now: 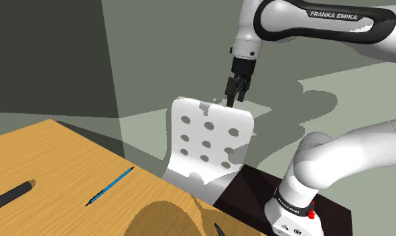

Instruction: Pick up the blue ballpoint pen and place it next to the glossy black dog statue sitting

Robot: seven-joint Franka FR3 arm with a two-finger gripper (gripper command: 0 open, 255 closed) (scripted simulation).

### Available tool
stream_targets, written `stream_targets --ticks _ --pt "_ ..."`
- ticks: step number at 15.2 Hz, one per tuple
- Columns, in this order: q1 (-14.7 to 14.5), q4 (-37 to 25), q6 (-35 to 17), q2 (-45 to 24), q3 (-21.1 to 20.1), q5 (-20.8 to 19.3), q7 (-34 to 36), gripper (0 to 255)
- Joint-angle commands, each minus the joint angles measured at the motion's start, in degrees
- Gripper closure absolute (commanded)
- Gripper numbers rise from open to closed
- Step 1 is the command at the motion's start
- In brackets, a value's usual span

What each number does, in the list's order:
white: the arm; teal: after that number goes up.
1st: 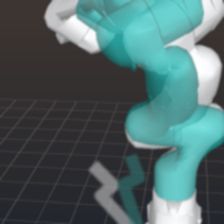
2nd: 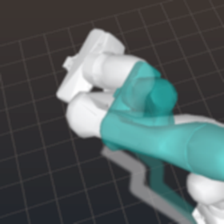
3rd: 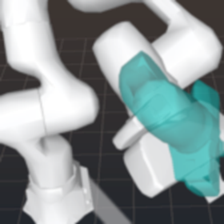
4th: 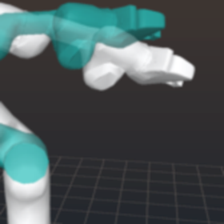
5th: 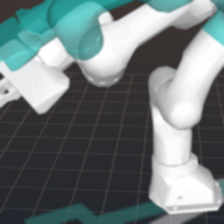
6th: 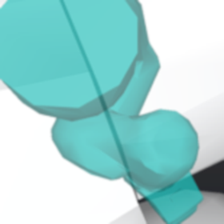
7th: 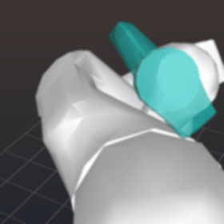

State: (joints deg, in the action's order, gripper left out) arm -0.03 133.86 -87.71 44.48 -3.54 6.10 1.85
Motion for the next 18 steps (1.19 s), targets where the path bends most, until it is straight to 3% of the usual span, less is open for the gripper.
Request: stream_targets --ticks 1,9,18 --pt "0.0 0.0 0.0 0.0 0.0 0.0 0.0 0" --pt "1.35 6.3 -8.61 1.83 -14.17 9.22 24.21 0" --pt "6.61 3.76 -20.74 -7.3 -32.6 15.42 51.6 0"
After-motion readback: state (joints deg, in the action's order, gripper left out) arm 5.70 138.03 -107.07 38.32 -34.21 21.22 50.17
